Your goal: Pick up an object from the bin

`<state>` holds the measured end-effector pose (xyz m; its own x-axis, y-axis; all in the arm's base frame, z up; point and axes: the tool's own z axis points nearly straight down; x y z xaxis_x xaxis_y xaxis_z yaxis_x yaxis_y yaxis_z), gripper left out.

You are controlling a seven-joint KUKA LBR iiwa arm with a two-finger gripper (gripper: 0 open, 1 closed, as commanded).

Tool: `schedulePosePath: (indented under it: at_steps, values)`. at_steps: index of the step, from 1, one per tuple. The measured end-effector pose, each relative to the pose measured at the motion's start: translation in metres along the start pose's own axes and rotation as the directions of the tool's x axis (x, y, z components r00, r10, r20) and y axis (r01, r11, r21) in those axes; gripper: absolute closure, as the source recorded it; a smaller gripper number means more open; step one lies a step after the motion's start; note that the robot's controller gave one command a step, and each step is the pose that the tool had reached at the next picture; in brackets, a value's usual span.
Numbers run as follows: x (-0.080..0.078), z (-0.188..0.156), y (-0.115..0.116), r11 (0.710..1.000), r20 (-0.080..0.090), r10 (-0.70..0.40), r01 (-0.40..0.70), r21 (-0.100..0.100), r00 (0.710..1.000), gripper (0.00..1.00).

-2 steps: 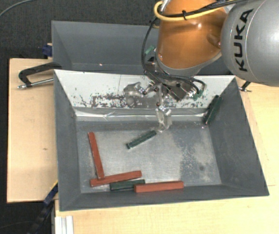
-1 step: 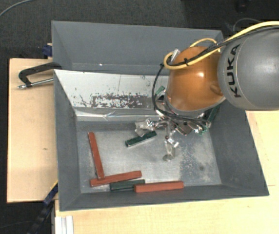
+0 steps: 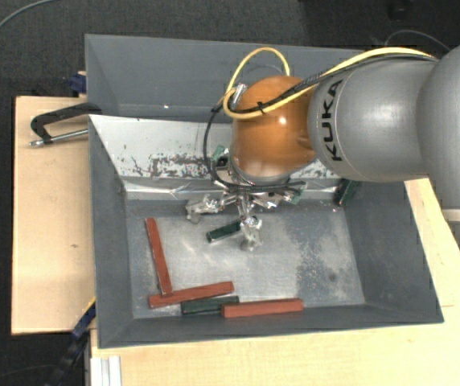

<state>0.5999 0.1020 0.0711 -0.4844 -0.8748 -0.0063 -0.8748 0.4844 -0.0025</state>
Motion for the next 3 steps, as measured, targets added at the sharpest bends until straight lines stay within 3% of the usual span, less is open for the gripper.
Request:
schedulePosePath:
  at_steps: [1,2,3]
  values:
    - [0.0,0.0,0.0,1.0,0.0,0.001,-0.001,-0.001,1.0,1.0]
    - [0.007,-0.121,0.016,0.953,0.001,-0.302,0.302,0.004,0.953,1.0]
    - [0.014,-0.207,0.011,0.957,0.002,-0.291,0.291,0.01,0.957,1.0]
